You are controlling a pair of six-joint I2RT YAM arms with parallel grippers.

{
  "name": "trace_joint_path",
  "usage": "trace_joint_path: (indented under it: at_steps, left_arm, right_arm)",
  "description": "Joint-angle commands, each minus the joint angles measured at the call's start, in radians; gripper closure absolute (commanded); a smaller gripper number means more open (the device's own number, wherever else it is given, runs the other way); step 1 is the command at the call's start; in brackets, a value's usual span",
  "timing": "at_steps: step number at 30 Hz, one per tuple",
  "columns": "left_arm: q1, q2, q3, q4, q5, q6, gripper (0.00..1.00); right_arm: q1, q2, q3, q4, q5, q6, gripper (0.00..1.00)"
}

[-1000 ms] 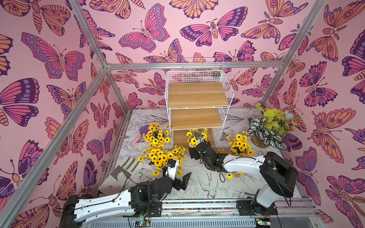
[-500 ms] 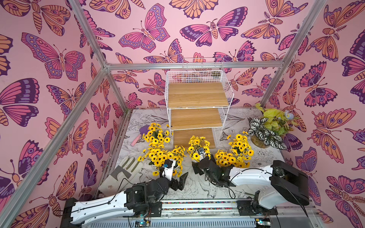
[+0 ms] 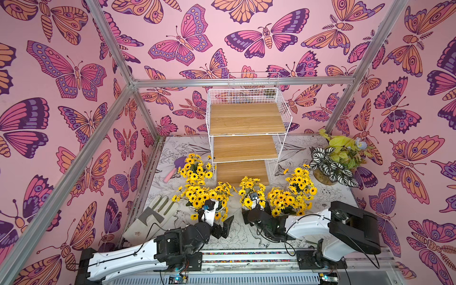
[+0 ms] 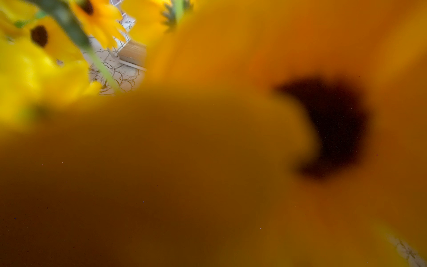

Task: Take the sunflower pots off the shelves
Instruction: Place the sunflower pot at the center of the board.

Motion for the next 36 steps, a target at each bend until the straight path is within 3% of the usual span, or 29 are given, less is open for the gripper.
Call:
trace_joint_path:
  at_steps: [1,8,19,36]
  left_arm:
    - [0.006,-0.009,0.009,-0.015,-0.025,0.003,0.0]
    - [0.006,-0.014,0.003,-0.022,-0.035,0.0,0.0]
    - [0.006,-0.028,0.011,-0.06,-0.06,0.003,0.0]
    - [0.006,-0.053,0.069,-0.1,-0.147,0.025,0.0]
  right_arm:
    - [0.025,0.028,0.006,0.063,0.051,0.037,0.48]
    - [0.069,0.081,0.021,0.038,0.071,0.083,0.44]
    - [0.105,0.06,0.089,-0.145,0.152,0.125,0.01]
    - [0.164,-0.129,0.165,-0.539,0.155,0.182,0.01]
